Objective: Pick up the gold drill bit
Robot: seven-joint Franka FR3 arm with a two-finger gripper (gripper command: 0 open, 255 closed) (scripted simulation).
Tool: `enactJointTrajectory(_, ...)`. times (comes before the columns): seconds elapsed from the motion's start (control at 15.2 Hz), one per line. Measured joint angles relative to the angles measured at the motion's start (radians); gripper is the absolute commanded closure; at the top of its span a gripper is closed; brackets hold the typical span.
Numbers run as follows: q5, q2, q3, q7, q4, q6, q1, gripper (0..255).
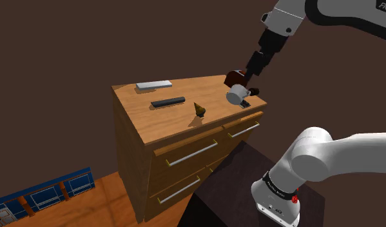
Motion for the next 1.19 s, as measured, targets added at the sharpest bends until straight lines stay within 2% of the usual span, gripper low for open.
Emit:
enactJointTrajectory(0.13,0.003,-0.003,0.0,0.001,-0.019,0.023,0.0,0)
enactJointTrajectory(0.4,0.016,-0.032,-0.013,-0.002,-0.167,0.201,0.001,0)
enactJointTrajectory(0.73,0.041,-0.004,-0.025,-0.006,-0.325,0.471,0.005,0)
enactJointTrajectory(1.19,0.087,0.164,-0.055,-0.04,-0.459,0.891,0.022,0)
